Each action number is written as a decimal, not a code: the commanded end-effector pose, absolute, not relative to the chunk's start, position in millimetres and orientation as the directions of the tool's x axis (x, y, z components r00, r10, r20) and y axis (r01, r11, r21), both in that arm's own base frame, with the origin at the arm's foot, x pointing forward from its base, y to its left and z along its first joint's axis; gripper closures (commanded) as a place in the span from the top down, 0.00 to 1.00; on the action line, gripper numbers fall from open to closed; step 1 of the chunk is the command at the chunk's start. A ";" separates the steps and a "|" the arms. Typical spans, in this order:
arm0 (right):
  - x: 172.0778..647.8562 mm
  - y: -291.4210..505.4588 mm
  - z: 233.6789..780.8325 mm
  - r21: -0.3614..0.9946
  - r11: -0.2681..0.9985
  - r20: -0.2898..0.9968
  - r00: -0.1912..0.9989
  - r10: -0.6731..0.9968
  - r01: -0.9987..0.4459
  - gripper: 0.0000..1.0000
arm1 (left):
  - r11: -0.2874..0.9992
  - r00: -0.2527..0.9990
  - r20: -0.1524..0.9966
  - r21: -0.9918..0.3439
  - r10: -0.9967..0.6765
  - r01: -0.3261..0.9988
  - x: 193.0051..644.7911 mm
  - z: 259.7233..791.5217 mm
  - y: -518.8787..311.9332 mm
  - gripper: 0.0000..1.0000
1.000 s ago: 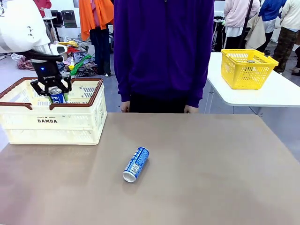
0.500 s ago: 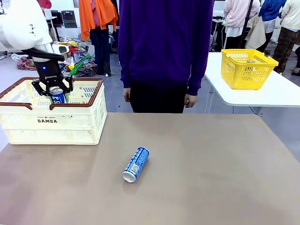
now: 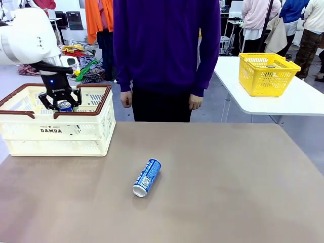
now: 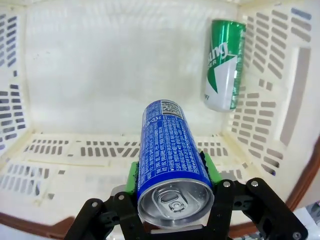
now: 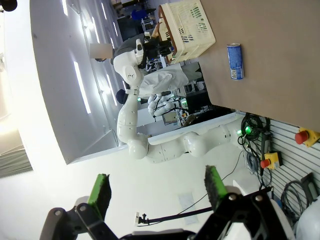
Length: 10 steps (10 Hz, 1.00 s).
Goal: Place the drinks into the Shopping basket.
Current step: Pick up one drink and place it into the Shopping basket.
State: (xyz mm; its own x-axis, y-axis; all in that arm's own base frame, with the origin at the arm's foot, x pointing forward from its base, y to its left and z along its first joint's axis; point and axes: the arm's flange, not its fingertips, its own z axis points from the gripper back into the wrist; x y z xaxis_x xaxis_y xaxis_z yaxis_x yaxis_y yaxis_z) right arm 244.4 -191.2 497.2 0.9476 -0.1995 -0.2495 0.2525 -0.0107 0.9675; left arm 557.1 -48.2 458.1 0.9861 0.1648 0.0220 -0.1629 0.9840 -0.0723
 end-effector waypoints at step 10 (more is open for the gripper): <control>243.6 -191.1 500.2 0.970 -0.013 -0.242 0.949 -0.201 0.244 1.00 | 0.971 0.969 0.092 -0.090 0.228 -0.220 562.3 451.4 -41.2 1.00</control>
